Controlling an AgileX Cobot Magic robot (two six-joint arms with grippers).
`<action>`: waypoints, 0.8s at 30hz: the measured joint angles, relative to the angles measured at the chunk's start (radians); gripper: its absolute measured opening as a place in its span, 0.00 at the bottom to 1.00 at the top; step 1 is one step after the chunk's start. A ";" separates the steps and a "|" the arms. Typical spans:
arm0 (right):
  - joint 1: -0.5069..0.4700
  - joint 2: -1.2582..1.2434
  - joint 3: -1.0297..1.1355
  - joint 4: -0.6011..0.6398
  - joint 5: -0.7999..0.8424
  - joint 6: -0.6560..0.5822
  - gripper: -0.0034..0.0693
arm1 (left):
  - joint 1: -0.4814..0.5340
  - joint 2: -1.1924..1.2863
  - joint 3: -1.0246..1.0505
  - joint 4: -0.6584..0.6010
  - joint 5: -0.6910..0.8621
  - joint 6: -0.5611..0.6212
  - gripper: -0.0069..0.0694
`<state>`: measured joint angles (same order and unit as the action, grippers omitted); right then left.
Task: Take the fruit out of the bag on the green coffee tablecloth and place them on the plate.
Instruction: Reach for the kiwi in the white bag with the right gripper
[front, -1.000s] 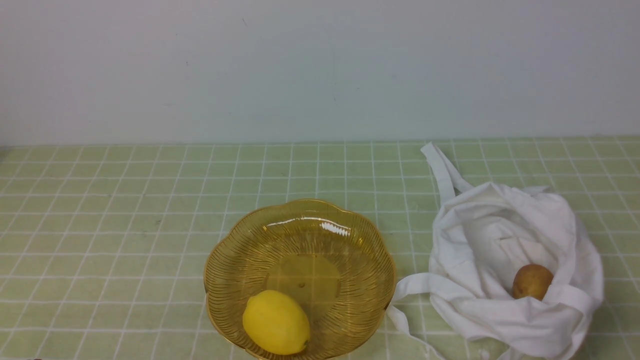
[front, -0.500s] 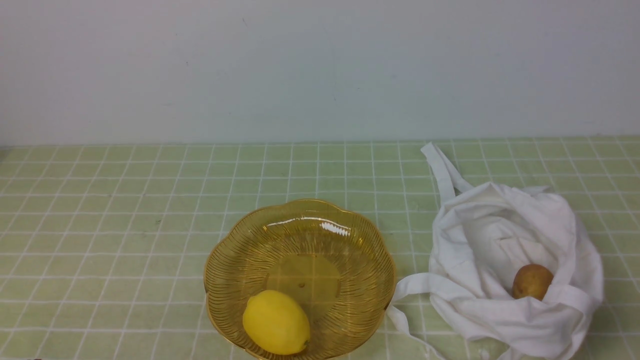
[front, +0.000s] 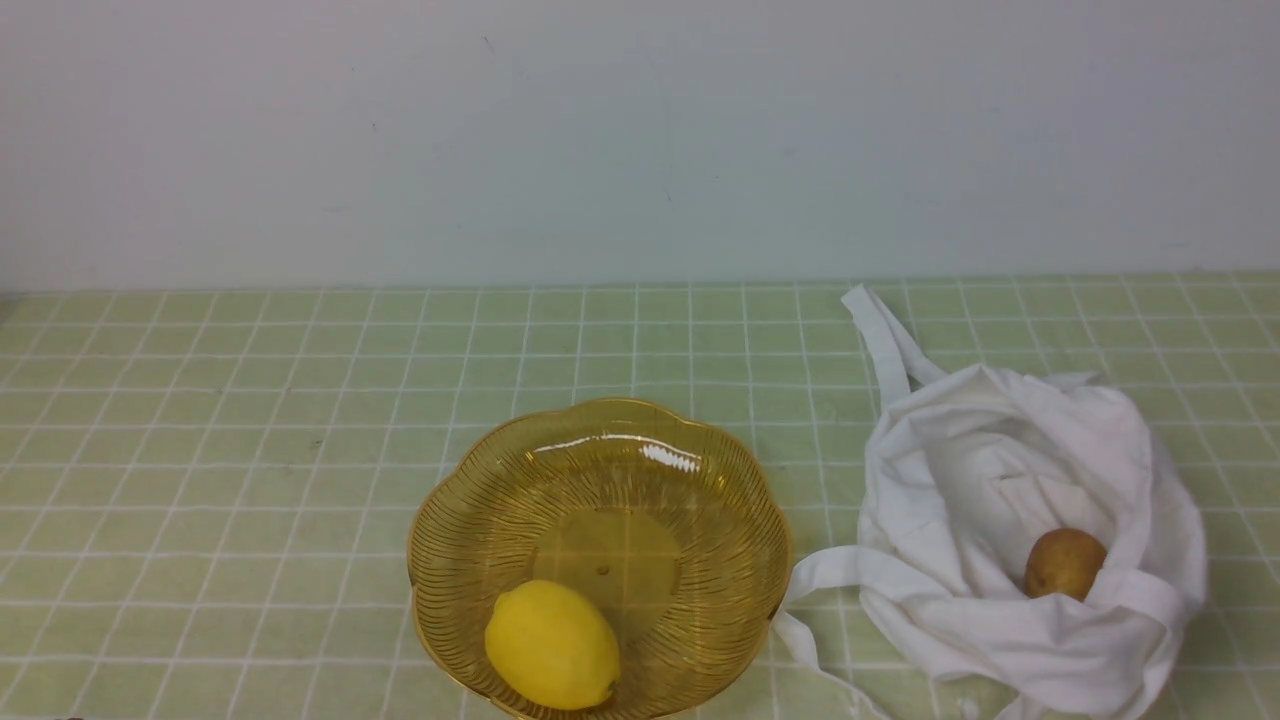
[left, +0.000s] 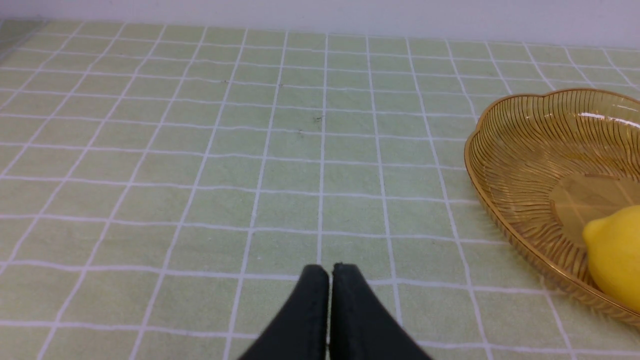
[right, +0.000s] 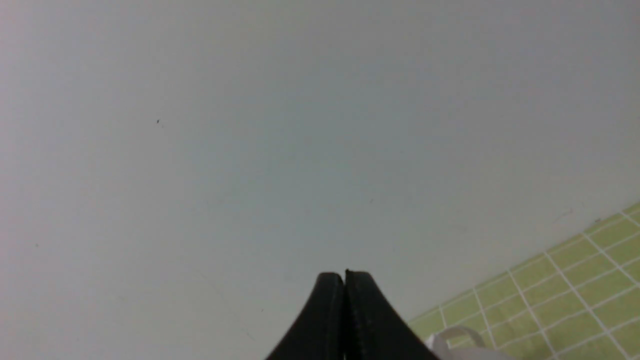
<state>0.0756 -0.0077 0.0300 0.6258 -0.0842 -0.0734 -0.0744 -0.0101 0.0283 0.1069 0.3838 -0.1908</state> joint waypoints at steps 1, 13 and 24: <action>0.000 0.000 0.000 -0.003 -0.003 -0.001 0.03 | 0.000 0.000 0.000 0.000 0.000 0.000 0.08; 0.000 0.315 -0.466 -0.261 0.513 -0.053 0.03 | 0.000 0.000 0.000 0.000 0.000 0.000 0.08; 0.000 1.119 -0.875 -0.242 1.006 -0.104 0.03 | 0.000 0.000 0.000 0.000 0.000 0.000 0.08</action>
<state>0.0756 1.1118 -0.8445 0.3835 0.9221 -0.1772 -0.0744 -0.0101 0.0283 0.1069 0.3838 -0.1908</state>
